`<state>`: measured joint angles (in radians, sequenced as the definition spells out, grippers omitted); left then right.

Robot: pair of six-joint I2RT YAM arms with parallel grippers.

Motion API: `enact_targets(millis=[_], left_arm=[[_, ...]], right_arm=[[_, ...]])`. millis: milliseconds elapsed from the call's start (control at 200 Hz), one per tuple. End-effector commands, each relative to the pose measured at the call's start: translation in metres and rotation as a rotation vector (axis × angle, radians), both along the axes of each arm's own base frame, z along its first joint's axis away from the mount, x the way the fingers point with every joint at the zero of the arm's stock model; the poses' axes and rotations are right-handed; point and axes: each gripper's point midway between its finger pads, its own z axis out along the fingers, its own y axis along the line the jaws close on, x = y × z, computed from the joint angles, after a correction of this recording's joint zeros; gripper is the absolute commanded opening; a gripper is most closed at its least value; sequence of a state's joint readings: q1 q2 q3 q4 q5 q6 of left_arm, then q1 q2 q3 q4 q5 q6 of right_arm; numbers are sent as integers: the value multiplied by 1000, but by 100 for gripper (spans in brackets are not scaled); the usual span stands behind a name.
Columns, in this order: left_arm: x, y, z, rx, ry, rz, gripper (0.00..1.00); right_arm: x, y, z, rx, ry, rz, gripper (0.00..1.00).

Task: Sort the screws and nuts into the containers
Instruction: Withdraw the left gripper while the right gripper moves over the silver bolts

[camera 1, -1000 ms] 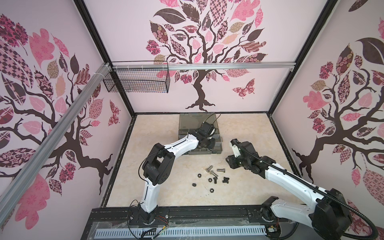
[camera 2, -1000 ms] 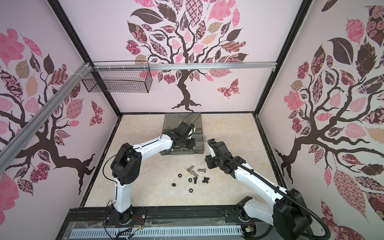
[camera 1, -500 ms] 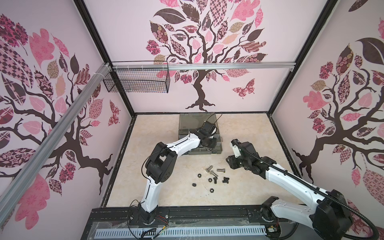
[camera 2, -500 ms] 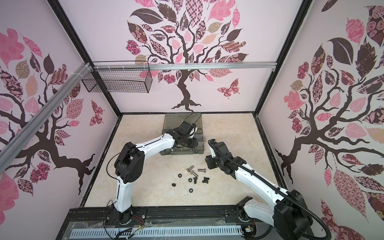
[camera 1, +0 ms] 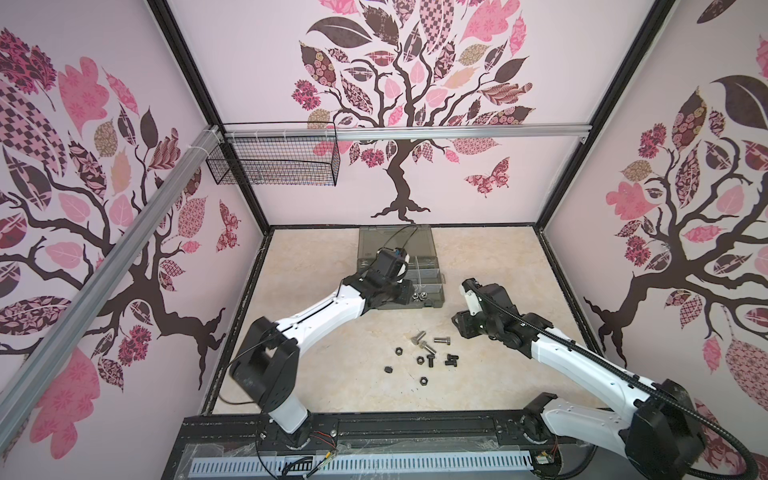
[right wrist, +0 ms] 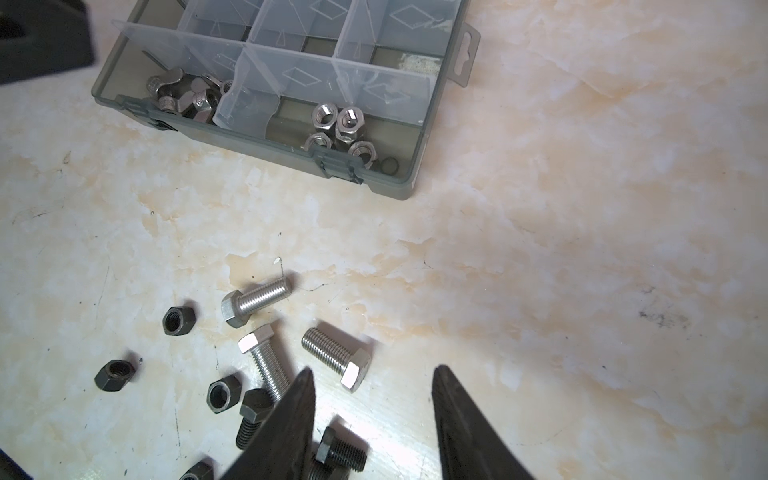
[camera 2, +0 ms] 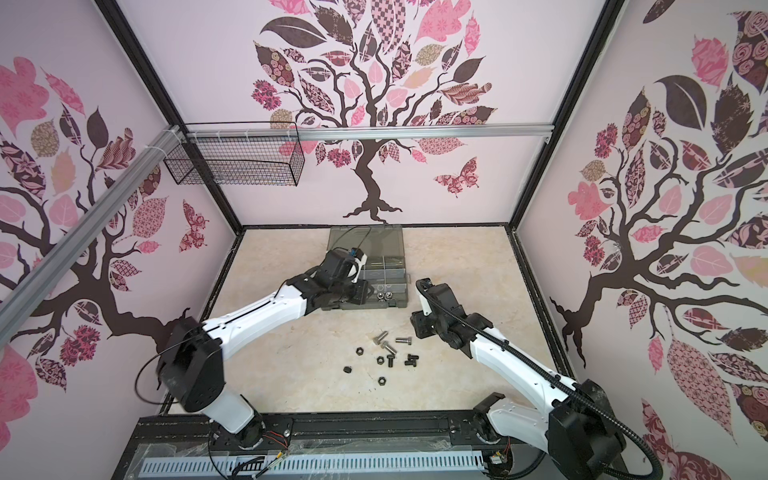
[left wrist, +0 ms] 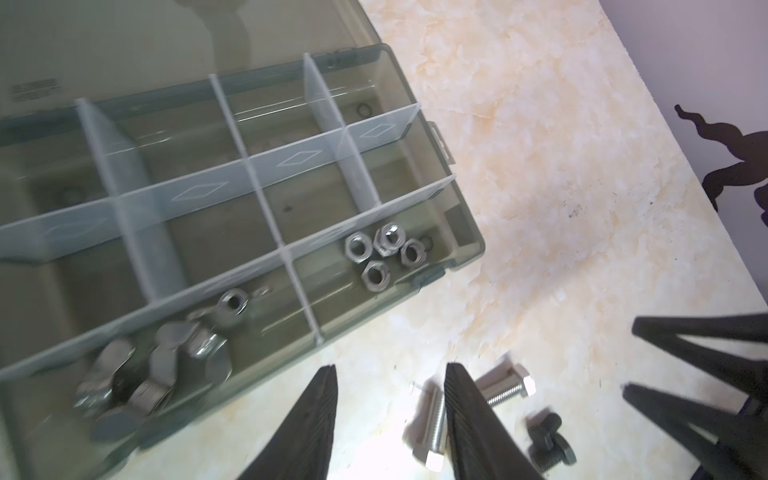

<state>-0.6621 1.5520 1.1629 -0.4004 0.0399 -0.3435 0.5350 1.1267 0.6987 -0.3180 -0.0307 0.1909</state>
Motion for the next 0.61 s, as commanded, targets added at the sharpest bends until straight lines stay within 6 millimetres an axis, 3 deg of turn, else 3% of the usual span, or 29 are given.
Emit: enact_targets(millis=[0, 255, 600], left_arm=[[-22, 35, -12, 10, 3, 84, 46], [-76, 89, -12, -61, -15, 198, 50], [-105, 112, -2, -111, -81, 195, 52]], right_arm=[[5, 5, 2, 4, -8, 20, 49], [12, 19, -5, 35, 3, 54, 48], [5, 39, -16, 31, 39, 111, 48]])
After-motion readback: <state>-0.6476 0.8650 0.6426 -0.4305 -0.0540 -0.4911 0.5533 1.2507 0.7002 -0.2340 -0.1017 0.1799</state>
